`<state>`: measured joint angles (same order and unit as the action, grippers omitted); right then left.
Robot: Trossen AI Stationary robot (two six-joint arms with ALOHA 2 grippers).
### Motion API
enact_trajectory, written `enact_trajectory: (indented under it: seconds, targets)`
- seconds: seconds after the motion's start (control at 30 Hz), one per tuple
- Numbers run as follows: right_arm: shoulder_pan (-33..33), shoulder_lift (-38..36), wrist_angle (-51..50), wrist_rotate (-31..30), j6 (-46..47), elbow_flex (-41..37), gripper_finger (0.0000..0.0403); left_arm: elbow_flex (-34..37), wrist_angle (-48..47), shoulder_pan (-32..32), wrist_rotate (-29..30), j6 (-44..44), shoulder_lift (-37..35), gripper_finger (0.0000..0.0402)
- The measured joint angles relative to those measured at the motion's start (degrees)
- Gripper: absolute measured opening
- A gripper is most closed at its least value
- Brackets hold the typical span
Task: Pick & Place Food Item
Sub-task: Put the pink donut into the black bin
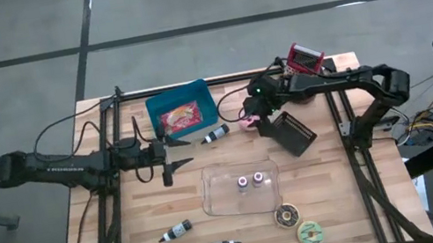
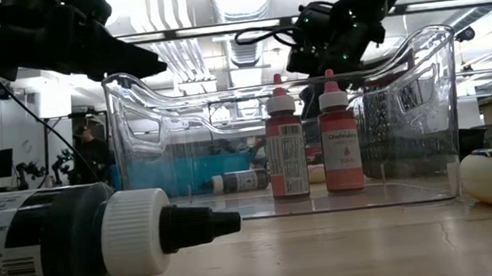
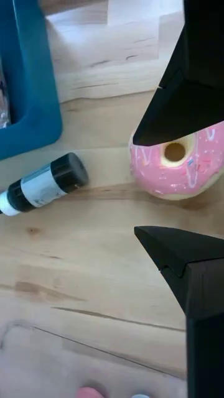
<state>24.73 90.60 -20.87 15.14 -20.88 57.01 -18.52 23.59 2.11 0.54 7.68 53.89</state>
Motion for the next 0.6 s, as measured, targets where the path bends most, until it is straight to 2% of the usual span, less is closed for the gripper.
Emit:
enact_trajectory:
  seconds: [0.6]
  targets:
    - [-0.04,0.18,0.01,0.39,-1.38,0.66,0.0219,0.04,-0.02,0.0,0.11,-0.04,0.0,0.0239]
